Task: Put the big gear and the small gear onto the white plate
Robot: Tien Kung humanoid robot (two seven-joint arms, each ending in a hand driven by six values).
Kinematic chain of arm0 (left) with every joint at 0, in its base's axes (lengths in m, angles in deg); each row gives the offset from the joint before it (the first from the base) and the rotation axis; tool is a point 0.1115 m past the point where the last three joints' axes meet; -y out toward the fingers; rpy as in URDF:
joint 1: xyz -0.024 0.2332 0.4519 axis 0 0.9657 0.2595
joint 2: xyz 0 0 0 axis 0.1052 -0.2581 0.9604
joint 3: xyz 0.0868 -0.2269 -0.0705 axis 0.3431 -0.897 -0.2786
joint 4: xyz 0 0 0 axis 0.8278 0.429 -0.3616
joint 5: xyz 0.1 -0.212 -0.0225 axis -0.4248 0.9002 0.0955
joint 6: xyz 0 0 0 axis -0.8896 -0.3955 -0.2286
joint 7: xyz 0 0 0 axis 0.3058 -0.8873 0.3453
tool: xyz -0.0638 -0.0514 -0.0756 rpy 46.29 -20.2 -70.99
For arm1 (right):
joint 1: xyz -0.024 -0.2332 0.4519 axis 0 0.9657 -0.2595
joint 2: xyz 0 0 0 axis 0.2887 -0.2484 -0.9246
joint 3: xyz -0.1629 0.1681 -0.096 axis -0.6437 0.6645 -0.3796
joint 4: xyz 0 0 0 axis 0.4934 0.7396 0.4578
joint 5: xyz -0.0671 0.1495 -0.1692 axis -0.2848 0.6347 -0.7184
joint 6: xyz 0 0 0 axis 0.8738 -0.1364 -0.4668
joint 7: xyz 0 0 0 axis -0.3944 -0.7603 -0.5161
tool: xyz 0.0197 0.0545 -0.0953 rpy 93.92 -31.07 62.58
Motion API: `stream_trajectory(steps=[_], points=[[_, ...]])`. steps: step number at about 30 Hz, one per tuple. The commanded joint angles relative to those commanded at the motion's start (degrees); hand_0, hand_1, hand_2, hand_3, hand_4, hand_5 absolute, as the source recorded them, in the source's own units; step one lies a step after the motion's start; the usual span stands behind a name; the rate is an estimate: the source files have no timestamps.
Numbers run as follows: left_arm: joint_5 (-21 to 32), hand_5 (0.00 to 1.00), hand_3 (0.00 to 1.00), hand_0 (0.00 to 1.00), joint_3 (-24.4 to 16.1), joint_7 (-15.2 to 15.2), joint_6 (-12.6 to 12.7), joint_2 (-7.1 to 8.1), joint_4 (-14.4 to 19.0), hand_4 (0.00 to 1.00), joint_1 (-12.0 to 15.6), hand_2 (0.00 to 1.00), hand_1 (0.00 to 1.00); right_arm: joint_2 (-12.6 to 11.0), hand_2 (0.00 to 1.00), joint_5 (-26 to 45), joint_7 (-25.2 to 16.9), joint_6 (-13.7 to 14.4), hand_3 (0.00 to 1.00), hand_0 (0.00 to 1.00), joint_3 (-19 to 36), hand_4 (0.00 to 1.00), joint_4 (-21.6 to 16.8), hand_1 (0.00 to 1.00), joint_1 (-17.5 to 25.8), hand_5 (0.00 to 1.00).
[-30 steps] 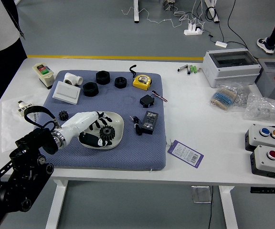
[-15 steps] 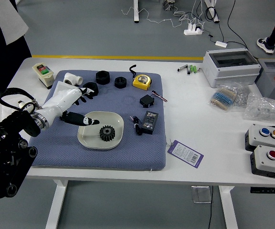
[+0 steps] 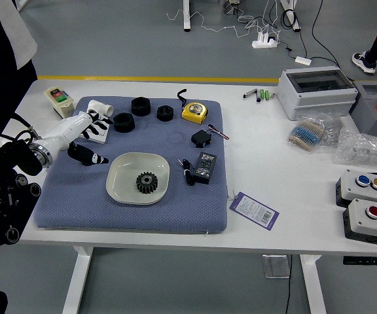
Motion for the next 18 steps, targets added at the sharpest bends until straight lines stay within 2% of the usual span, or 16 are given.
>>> stream_trajectory(steps=[6, 7, 18], points=[[0.0, 0.075, 0.782, 0.497, -1.4, -0.6, -0.2, -0.44, -4.7, 0.998, -1.3, 0.734, 0.66, 0.0, 0.74, 0.0, 0.0, 0.1, 0.569, 0.661, 0.3, 0.793, 0.0, 0.675, -0.2, 0.678], [0.0, 0.002, 0.778, 0.485, -1.5, -0.6, -0.1, -0.48, -5.1, 0.943, -1.4, 0.725, 0.652, 0.0, 0.74, 0.0, 0.0, 0.1, 0.569, 0.66, 0.3, 0.793, 0.0, 0.677, -0.2, 0.678], [0.0, 0.002, 0.776, 0.476, -3.2, -1.1, 2.1, -0.82, -10.1, 0.904, -2.1, 0.718, 0.649, 0.0, 0.74, -0.1, 0.1, 0.1, 0.569, 0.66, 0.0, 0.792, 0.0, 0.676, -0.3, 0.678]])
